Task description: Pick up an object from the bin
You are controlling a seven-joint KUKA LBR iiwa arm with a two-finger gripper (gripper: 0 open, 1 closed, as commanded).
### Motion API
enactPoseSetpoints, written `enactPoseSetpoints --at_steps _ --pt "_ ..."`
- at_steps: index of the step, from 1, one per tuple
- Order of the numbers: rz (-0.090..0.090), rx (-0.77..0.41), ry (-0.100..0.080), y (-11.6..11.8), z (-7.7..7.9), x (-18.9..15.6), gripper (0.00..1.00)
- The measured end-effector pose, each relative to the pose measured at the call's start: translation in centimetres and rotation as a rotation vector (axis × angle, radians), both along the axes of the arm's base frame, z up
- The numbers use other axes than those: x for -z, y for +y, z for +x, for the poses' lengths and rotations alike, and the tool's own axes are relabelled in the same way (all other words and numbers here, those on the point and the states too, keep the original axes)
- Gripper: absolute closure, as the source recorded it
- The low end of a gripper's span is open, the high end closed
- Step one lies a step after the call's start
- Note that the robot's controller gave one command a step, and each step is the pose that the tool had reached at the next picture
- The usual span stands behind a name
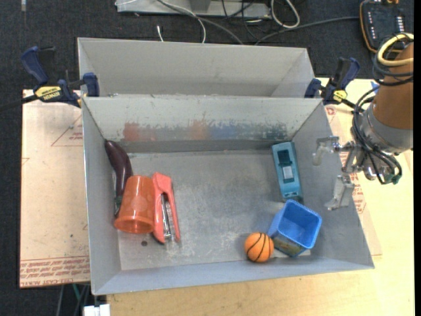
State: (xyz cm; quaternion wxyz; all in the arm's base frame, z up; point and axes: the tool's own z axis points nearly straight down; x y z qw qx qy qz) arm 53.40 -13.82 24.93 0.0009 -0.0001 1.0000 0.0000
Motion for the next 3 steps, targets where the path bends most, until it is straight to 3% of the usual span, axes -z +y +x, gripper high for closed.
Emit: enactPoseSetpoints --at_steps 1,2,3 --pt "0.0 -0.243 -0.001 1.6 -3.1 11.7 0.0" --pt "-0.002 -0.392 -0.007 2.1 -4.3 10.1 0.0" --pt "0.003 0.008 0.003 1.4 -3.9 13.2 0.0"
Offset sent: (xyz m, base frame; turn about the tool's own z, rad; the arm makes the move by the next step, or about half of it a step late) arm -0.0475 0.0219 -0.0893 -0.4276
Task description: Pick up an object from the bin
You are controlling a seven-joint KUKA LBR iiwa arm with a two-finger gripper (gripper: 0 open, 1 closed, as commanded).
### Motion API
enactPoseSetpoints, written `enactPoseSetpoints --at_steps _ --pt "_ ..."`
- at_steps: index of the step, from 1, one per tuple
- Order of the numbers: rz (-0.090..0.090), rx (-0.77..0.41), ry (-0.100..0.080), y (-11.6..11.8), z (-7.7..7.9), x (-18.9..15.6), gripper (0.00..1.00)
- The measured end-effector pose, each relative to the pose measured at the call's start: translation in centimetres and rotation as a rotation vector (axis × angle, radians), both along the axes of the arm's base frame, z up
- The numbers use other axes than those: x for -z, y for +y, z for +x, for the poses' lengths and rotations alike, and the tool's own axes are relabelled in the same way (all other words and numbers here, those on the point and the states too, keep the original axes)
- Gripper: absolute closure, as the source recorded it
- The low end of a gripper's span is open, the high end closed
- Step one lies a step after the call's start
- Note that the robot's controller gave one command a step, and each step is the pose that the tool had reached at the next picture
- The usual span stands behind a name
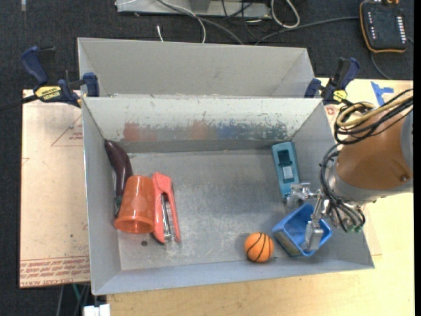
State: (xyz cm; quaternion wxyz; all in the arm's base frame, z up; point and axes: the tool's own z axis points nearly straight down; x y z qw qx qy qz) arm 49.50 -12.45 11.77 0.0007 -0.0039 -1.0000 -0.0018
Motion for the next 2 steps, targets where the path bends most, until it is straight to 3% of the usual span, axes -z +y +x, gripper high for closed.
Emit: enactPoseSetpoints --at_steps 1,2 --pt "0.02 0.203 0.006 0.29 -0.09 3.4 0.0" --pt "0.0 0.258 -0.033 -0.63 -0.14 3.73 1.0"
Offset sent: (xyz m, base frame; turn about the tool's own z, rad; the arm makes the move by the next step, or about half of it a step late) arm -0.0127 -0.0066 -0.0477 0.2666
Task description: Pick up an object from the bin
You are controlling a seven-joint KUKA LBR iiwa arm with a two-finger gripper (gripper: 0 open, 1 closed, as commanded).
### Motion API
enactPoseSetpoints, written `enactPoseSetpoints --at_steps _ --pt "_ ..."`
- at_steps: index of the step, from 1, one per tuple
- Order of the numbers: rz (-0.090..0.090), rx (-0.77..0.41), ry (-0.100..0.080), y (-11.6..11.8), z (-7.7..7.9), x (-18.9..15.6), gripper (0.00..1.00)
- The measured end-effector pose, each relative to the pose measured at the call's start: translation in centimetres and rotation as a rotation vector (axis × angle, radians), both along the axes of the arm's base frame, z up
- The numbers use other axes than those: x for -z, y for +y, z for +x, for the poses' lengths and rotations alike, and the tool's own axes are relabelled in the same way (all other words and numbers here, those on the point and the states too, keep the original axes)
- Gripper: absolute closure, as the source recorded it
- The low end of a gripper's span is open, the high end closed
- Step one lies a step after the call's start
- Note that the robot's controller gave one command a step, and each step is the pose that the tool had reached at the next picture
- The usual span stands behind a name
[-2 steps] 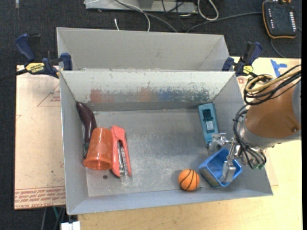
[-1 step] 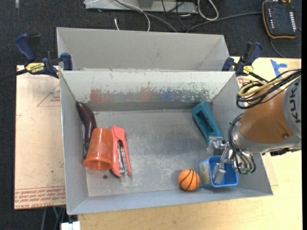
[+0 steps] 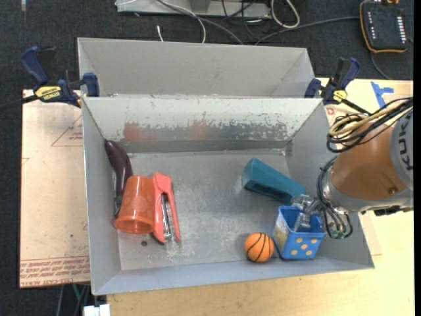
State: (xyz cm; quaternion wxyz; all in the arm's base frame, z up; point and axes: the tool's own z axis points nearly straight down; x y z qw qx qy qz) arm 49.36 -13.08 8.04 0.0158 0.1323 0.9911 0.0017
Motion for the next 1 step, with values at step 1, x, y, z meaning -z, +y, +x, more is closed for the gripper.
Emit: enactPoseSetpoints --at_steps 1 --pt "-0.002 0.005 -0.001 -0.06 -0.06 0.24 1.0"
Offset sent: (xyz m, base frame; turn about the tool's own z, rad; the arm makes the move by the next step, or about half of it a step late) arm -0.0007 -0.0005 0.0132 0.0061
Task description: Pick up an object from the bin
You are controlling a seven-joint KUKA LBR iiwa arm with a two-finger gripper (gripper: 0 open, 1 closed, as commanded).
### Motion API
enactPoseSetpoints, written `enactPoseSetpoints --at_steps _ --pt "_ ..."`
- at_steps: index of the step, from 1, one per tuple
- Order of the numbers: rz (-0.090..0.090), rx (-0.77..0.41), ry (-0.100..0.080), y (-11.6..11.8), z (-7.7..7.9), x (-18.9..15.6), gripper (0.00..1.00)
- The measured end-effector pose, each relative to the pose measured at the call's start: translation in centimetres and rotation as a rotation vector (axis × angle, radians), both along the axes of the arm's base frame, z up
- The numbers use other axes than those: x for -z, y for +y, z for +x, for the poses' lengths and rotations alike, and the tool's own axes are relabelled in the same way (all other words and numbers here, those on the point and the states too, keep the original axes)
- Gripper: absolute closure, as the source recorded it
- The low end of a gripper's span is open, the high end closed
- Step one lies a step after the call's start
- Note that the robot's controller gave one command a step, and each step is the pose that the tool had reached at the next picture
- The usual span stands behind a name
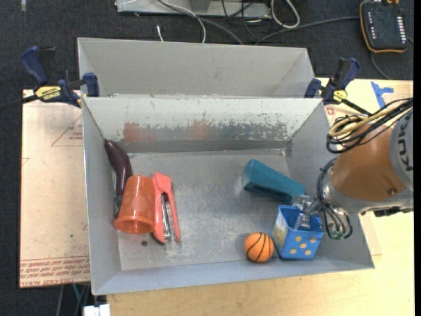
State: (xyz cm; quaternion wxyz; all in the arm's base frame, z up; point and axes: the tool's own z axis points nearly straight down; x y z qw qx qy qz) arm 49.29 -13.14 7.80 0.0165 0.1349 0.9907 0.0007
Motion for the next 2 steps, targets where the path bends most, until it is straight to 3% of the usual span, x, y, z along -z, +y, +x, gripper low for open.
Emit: enactPoseSetpoints --at_steps 2 --pt "-0.002 -0.002 -0.008 0.01 0.18 -1.48 1.0"
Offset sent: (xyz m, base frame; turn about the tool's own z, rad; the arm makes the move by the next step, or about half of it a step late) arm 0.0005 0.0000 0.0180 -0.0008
